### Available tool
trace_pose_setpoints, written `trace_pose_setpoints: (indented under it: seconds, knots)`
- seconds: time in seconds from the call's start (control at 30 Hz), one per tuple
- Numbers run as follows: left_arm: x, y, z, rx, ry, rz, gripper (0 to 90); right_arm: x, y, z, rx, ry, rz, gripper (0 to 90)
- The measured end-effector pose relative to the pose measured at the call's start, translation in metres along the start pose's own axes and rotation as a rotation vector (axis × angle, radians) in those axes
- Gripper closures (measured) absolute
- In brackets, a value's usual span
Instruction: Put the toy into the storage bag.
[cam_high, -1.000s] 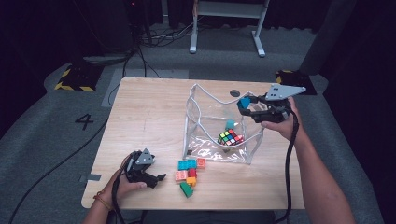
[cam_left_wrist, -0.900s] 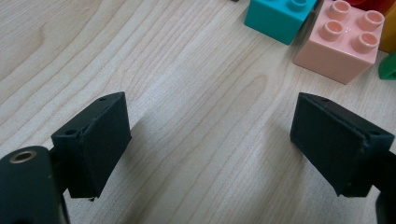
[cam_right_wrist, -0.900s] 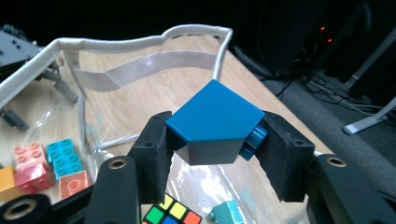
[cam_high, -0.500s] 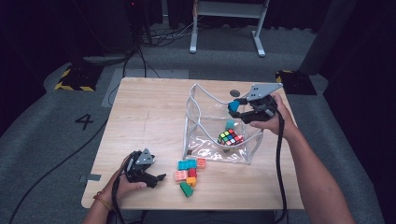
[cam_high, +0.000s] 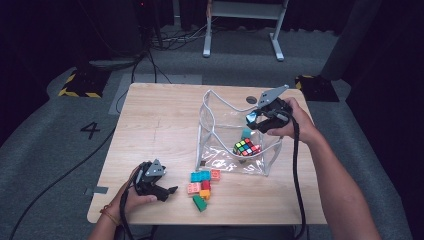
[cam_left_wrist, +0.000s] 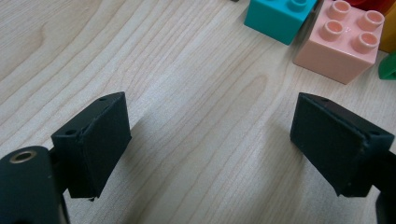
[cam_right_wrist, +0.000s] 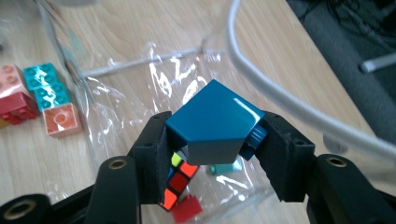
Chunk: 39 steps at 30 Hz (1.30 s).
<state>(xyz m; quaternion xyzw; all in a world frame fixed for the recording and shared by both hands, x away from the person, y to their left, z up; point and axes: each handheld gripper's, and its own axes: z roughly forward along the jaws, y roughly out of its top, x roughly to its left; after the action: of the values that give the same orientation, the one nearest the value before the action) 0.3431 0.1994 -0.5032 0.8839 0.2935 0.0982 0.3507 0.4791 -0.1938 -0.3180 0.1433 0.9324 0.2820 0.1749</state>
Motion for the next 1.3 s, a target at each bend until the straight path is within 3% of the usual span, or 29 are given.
trace_pose_setpoints:
  seconds: [0.03, 0.3, 0.5, 0.6, 0.87, 1.0, 1.1, 1.13, 1.3]
  knots:
    - [0.000, 0.000, 0.000, 0.000, 0.000, 0.000, 12.3, -0.001, -0.002, 0.001, 0.005, 0.008, 0.024, 47.6]
    - [0.000, 0.000, 0.000, 0.001, -0.001, -0.005, 12.3, -0.009, -0.021, -0.001, 0.073, 0.038, 0.052, 47.6]
    - [0.001, 0.001, 0.000, 0.001, 0.012, 0.007, 12.2, -0.010, -0.026, 0.000, 0.128, 0.017, 0.063, 46.6]
    - [0.001, 0.001, 0.000, 0.001, 0.011, 0.007, 12.2, -0.009, -0.027, -0.002, 0.116, 0.005, 0.067, 45.0]
    - [0.000, 0.000, 0.000, 0.002, 0.012, 0.004, 12.3, -0.005, -0.029, -0.013, 0.004, -0.020, 0.078, 45.9]
    - [0.001, 0.001, 0.000, 0.001, 0.012, 0.006, 12.2, -0.001, -0.035, -0.023, -0.097, -0.020, 0.153, 42.5]
    - [0.001, 0.001, 0.000, 0.001, 0.012, 0.006, 12.2, 0.001, -0.041, -0.033, -0.184, -0.023, 0.167, 39.3]
    - [0.000, 0.001, 0.000, 0.001, 0.011, 0.005, 12.2, 0.002, -0.044, -0.037, -0.211, -0.031, 0.193, 37.5]
    - [0.001, 0.001, 0.000, 0.001, 0.012, 0.008, 12.3, 0.005, -0.056, -0.049, -0.278, -0.057, 0.235, 33.1]
